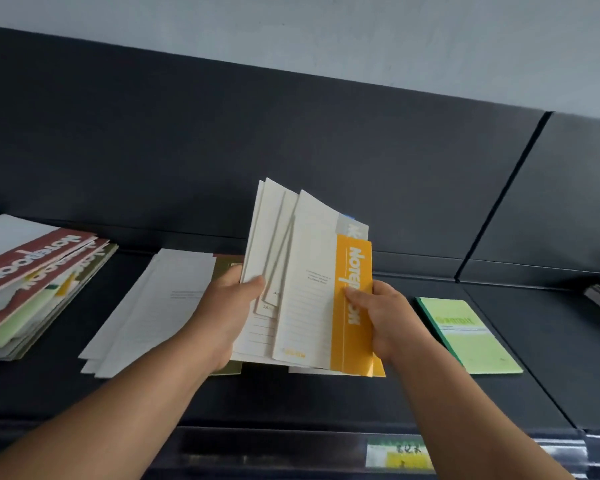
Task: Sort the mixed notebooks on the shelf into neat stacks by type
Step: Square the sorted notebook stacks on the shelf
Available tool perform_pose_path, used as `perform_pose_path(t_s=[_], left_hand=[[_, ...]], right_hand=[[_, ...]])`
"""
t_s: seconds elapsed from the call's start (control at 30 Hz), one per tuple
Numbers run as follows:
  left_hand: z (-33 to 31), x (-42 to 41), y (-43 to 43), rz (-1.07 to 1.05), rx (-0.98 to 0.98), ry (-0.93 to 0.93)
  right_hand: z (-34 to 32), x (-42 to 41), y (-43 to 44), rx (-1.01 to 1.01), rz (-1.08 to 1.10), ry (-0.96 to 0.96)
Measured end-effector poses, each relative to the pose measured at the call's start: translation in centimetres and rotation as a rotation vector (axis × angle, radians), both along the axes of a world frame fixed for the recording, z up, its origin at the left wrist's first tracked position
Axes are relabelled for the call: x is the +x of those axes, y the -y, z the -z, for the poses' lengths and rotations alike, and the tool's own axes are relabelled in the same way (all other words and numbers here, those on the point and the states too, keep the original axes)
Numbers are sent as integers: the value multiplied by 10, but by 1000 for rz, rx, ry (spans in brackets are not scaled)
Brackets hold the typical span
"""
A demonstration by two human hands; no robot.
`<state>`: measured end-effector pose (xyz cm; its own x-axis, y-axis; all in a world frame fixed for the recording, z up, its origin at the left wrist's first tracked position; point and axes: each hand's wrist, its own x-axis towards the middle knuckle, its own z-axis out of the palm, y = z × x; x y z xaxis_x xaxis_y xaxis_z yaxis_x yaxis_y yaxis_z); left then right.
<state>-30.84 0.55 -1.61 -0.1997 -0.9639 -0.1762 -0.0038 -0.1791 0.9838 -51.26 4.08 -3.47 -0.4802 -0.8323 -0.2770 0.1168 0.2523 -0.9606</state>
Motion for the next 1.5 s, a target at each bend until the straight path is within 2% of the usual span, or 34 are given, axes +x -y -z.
perform_pose_path(t_s=[0.23,0.47,0.67,0.77,0.93,1.13,1.23,1.3,1.4,1.43,1.5], left_hand=[[3,-25,-19,-132,-31,-20],[-16,-27,-24,-204,-195,61],[-28,-22,-19,-243,-228,97],[-30,-14,-14,-292,-218,107],[-32,9,-3,-362,-234,145],[-35,30,2,-371,-178,82],[-33,36,3,-358,-130,45],[-30,40,5,-333,-100,19],[-25,45,5,-299,-72,12],[-24,48,4,-295,-73,18],[-21,55,4,-294,-89,16]], right_hand=[[6,-34,6,43,-131,46],[18,-48,16,68,-180,207],[21,-51,19,87,-166,179],[22,-56,20,90,-102,45],[34,-62,18,101,40,-309],[40,-46,23,251,-33,-609],[27,-29,26,176,-57,-752],[11,-12,28,8,-108,-599],[-14,23,29,-77,-288,-95],[-15,33,31,-69,-330,-4],[-13,49,38,-65,-357,17]])
